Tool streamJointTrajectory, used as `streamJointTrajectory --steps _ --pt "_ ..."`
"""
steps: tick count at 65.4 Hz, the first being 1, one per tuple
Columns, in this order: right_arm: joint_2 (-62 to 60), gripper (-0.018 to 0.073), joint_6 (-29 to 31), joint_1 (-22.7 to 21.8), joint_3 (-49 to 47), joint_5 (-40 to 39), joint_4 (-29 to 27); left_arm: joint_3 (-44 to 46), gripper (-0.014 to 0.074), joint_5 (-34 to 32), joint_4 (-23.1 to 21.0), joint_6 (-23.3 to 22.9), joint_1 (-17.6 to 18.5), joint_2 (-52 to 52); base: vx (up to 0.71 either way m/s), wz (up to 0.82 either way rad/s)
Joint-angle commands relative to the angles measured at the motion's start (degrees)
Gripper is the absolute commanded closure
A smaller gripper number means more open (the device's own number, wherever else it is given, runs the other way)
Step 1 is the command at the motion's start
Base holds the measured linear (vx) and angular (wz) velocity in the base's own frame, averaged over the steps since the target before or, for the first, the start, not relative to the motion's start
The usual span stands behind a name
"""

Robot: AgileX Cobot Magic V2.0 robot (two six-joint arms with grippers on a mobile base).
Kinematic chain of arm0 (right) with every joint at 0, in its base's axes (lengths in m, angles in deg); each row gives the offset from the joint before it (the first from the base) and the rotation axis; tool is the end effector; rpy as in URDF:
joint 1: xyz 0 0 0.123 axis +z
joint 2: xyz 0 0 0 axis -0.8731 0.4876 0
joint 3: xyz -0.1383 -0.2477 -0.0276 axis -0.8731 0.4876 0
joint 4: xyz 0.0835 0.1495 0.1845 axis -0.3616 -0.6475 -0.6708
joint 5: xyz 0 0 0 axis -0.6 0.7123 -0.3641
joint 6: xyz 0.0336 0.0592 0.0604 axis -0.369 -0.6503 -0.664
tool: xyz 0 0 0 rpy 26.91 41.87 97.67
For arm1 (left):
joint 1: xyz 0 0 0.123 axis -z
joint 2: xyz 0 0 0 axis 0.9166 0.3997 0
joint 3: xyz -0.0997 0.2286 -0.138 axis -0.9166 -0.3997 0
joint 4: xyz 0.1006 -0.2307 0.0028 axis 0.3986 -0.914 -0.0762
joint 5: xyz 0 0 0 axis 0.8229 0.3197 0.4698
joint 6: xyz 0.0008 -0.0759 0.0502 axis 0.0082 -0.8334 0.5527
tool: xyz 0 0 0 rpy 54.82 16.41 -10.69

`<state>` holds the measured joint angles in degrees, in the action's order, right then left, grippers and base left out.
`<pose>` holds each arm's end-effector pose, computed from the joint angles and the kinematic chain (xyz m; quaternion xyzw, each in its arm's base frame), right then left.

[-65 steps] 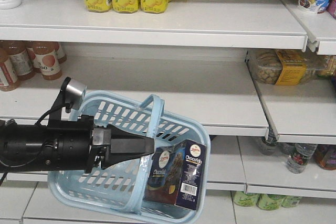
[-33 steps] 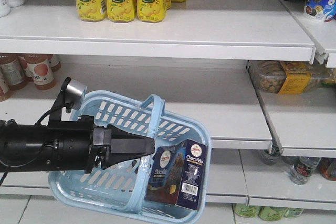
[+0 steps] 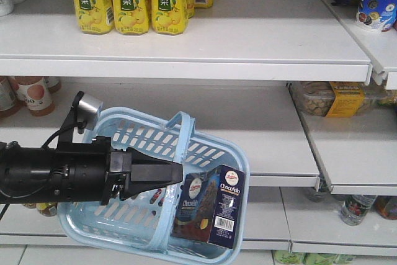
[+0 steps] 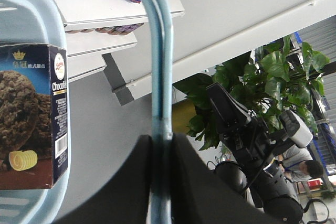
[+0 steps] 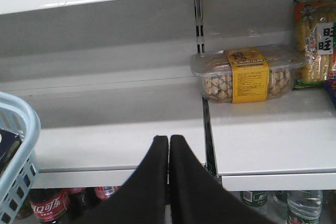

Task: Left arm holds basket, right arm returns cookies
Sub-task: 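Drive up to the white shelves holding the basket in the left gripper, then hold the basket still with the left gripper in front of the shelves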

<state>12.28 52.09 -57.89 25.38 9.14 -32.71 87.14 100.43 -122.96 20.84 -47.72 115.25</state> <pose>0.0557 0.0037 0.1894 0.0236 0.7384 0.0625 0.6711 0.2128 -0.1522 0.2700 0.0977 0.7798 -0.5832 0.2058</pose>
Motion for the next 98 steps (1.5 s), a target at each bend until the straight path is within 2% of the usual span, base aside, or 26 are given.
streamJointTrajectory --steps 1,98 --pt "-0.2 0.0567 0.09 -0.01 1.14 -4.19 0.15 1.7 0.0603 3.29 -6.74 1.08 0.27 -1.82 0.05 -0.02" --pt "-0.2 0.0567 0.09 -0.01 1.14 -4.19 0.15 1.7 0.0603 3.29 -6.74 1.08 0.27 -1.82 0.04 -0.02"
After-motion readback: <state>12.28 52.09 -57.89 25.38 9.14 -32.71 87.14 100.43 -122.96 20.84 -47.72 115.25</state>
